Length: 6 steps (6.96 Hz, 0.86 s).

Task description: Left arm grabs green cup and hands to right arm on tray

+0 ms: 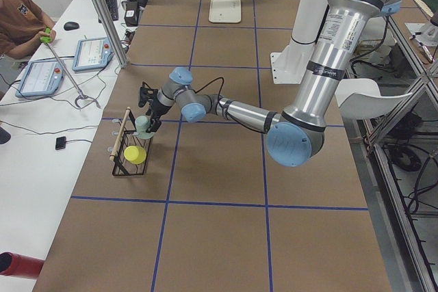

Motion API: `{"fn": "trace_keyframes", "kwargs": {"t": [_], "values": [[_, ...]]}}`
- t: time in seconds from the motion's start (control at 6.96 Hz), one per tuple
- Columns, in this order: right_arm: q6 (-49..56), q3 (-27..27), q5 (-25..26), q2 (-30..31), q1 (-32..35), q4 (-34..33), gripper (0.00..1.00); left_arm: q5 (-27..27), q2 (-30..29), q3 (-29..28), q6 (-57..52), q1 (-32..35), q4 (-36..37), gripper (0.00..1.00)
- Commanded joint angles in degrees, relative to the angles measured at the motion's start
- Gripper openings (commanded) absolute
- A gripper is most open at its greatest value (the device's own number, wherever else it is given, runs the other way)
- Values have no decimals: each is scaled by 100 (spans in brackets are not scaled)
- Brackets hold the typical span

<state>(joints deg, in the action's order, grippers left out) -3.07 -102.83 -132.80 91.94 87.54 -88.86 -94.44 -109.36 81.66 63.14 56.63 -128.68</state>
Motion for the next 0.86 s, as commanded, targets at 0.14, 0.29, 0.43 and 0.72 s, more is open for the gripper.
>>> {"fn": "trace_keyframes", "kwargs": {"t": [0.14, 0.29, 0.43, 0.72], "values": [[0, 8, -1, -9, 0, -9, 99, 57, -129, -282, -21, -3, -8, 100], [0, 8, -1, -9, 0, -9, 99, 161, -155, -300, -21, -3, -8, 99], [0, 0, 8, -18, 0, -9, 99, 163, -164, -300, -21, 15, -8, 97], [-9, -9, 8, -9, 0, -9, 99, 163, -173, -300, -160, 85, 0, 95]]}}
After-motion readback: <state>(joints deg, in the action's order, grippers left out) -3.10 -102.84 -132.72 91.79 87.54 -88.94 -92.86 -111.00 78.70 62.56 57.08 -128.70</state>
